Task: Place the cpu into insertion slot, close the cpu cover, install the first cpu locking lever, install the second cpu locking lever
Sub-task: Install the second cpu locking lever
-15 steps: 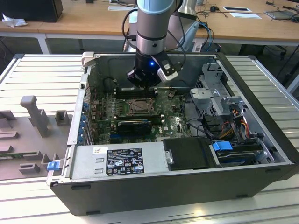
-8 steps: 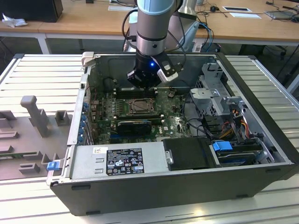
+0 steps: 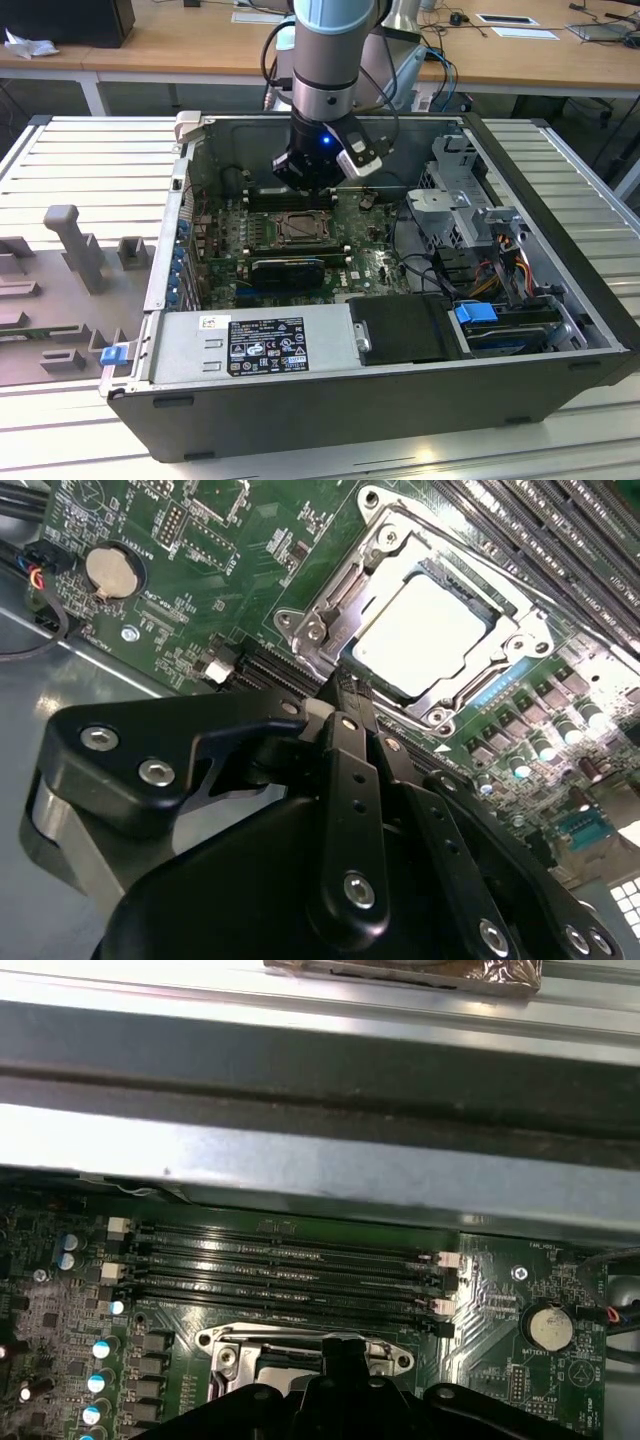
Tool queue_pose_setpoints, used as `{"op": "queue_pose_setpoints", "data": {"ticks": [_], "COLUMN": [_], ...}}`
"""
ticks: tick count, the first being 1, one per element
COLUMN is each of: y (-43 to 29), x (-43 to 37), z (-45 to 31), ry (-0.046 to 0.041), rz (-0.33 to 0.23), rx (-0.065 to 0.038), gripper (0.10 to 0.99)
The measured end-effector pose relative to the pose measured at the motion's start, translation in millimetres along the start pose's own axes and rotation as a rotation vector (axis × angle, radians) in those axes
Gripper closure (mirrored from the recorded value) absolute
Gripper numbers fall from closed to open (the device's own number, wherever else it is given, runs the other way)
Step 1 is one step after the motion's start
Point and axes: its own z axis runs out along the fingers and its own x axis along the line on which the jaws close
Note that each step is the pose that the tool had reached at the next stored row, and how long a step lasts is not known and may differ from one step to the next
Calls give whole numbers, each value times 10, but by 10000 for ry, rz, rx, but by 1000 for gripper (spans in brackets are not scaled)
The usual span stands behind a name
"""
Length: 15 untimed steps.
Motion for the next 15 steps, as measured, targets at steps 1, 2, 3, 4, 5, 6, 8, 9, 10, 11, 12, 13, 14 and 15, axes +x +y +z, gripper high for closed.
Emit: {"op": "queue_pose_setpoints", "data": {"ticks": [1, 2, 3, 4, 5, 6, 8, 9, 10, 11, 12, 13, 14, 15], "y": [-1, -2, -2, -1, 0, 3, 8, 10, 12, 13, 12, 8, -4, -30], "x": [0, 0, 0, 0, 0, 0, -1, -1, -1, -1, -1, 0, 1, 4], "z": [-1, -7, -13, -18, -29, -51, -97, -114, -130, -140, -144, -144, -146, -149], "ry": [1, 2, 2, 2, 1, 1, 2, 3, 3, 2, 2, 1, 3, 3], "rz": [1, -2, -2, -2, -1, -1, -2, -2, -2, -2, -1, -1, -2, -1], "rx": [1, 2, 2, 2, 2, 3, 10, 11, 12, 12, 11, 10, 12, 13], "gripper": [980, 980, 980, 980, 980, 980, 980, 980, 980, 980, 980, 980, 980, 980]}}
